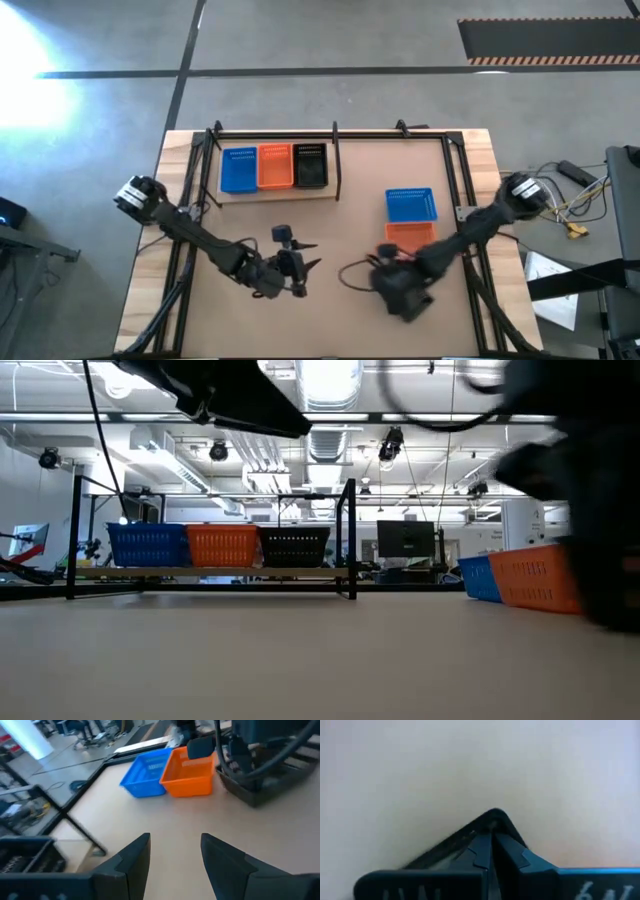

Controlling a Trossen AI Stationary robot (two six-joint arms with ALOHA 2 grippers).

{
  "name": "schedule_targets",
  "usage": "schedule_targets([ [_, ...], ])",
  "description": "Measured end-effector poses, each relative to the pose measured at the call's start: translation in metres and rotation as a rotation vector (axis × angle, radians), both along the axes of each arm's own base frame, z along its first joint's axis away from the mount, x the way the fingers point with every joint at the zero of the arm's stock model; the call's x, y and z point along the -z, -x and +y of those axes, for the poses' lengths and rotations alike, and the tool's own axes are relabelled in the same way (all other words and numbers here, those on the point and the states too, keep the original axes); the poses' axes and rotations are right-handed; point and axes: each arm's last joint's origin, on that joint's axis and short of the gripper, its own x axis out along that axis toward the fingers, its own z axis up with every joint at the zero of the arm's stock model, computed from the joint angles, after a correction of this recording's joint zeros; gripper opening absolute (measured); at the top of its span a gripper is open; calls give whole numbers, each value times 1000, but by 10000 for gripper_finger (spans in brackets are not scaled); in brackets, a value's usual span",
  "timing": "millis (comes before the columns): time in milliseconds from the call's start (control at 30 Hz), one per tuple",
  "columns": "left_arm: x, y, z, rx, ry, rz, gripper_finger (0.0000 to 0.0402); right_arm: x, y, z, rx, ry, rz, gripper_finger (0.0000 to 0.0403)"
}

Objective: Stack baskets on shelf by color
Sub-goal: Stack the black basket on top of the stacked black baskets on the shelf

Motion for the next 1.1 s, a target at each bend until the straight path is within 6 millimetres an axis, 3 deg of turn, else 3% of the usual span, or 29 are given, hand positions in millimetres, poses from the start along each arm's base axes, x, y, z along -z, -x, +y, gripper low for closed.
schedule_targets([
  [167, -1, 12, -5, -32, -47, 30, 160, -4, -66, -27, -42, 45, -145, 9],
  [333, -4, 40, -16, -123, -37, 19, 160, -1, -127, -59, 42, 116, -305, 9],
  [433, -6, 55, -24, -147, -6, -14, 160, -2, -150, -71, 74, 198, -395, 9],
  [533, -6, 64, -31, -139, 29, -38, 160, -15, -158, -72, 83, 278, -466, 9],
  [633, -3, 65, -35, -138, 50, -53, 160, -33, -148, -69, 69, 313, -502, 9],
  [733, 4, 63, -36, -144, 53, -52, 160, -45, -123, -61, 26, 320, -472, 9],
  [967, 19, 40, -35, -165, 128, -83, 160, -39, -32, -55, 66, 230, -357, 9],
  [1100, 22, 13, -20, -31, 280, 19, 160, -27, 17, -54, 152, 125, -362, 9],
])
